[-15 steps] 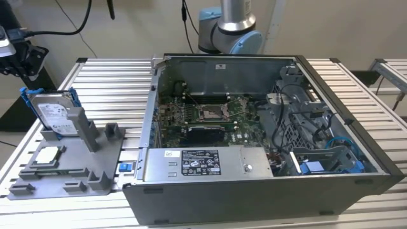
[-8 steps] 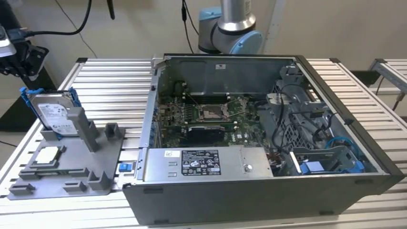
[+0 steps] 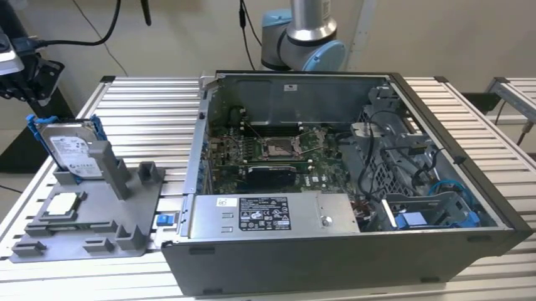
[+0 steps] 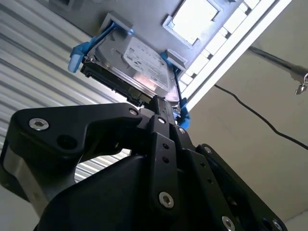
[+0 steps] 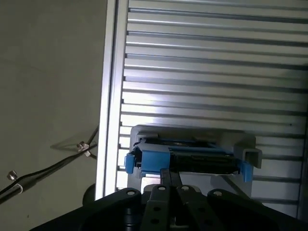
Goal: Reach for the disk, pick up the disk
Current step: 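Pick up the disk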
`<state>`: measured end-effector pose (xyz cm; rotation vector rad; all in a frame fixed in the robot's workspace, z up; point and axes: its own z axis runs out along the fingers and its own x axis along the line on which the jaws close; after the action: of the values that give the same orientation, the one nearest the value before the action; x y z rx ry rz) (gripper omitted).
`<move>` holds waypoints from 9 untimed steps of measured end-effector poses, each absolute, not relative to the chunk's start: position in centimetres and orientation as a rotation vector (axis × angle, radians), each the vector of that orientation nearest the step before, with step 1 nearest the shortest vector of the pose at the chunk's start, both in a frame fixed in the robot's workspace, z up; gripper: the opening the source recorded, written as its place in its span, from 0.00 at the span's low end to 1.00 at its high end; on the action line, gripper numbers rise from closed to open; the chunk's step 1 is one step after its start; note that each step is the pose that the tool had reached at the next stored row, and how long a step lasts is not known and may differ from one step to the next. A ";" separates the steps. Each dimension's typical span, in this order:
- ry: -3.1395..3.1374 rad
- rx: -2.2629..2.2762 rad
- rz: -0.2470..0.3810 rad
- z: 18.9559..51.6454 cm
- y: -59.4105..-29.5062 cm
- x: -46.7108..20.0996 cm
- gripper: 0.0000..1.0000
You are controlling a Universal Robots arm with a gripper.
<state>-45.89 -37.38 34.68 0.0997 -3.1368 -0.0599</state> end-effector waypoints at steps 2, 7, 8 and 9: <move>-3.136 0.120 -0.060 34.7 -37.4 -45.9 0.00; -3.134 0.156 -0.060 34.7 -37.4 -45.9 0.00; -3.134 0.157 -0.060 34.7 -37.4 -45.9 0.00; -3.134 0.157 -0.060 34.7 -37.4 -45.9 0.00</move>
<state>-45.89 -37.38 34.68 0.1569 -3.1338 -0.0598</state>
